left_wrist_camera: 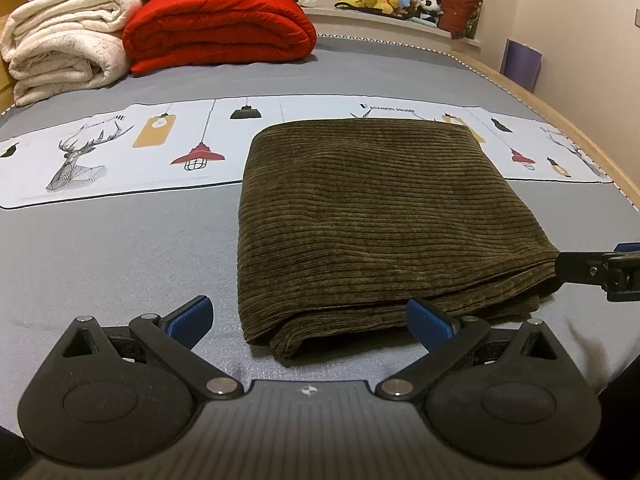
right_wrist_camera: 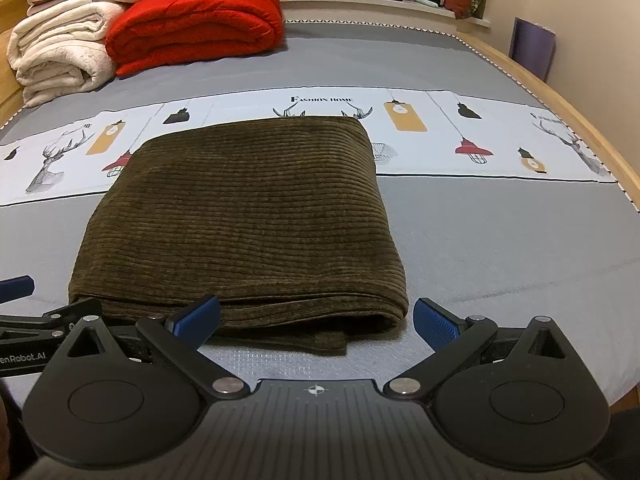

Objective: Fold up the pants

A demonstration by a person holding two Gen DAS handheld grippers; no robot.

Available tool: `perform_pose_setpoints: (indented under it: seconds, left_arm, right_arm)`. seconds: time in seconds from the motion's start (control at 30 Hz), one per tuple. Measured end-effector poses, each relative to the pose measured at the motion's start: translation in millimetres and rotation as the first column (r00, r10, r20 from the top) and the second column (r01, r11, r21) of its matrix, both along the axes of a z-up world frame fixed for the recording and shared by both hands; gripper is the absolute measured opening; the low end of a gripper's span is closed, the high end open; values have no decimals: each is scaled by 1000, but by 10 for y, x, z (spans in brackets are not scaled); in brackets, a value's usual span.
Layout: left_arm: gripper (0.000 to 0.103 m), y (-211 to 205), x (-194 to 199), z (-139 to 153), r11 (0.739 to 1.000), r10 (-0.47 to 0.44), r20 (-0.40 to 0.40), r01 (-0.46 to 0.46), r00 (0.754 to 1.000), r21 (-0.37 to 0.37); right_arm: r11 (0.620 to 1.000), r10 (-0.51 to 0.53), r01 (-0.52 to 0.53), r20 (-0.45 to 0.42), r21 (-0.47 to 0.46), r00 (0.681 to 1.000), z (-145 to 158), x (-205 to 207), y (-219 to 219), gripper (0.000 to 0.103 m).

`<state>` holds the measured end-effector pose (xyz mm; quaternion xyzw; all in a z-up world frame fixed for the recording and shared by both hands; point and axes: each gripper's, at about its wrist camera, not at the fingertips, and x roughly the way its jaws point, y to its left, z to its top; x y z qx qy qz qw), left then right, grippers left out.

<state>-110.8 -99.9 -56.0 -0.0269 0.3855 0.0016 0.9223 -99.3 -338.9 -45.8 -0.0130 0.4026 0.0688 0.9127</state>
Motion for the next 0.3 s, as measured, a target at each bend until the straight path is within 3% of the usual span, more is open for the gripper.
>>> perform_pose_setpoints:
  seconds: [0.3]
  left_arm:
    - [103, 2, -4, 1, 1000, -3, 4, 3, 1000, 2]
  right_arm:
    - [1000, 6, -6, 1, 0, 1000, 7, -2, 13, 102]
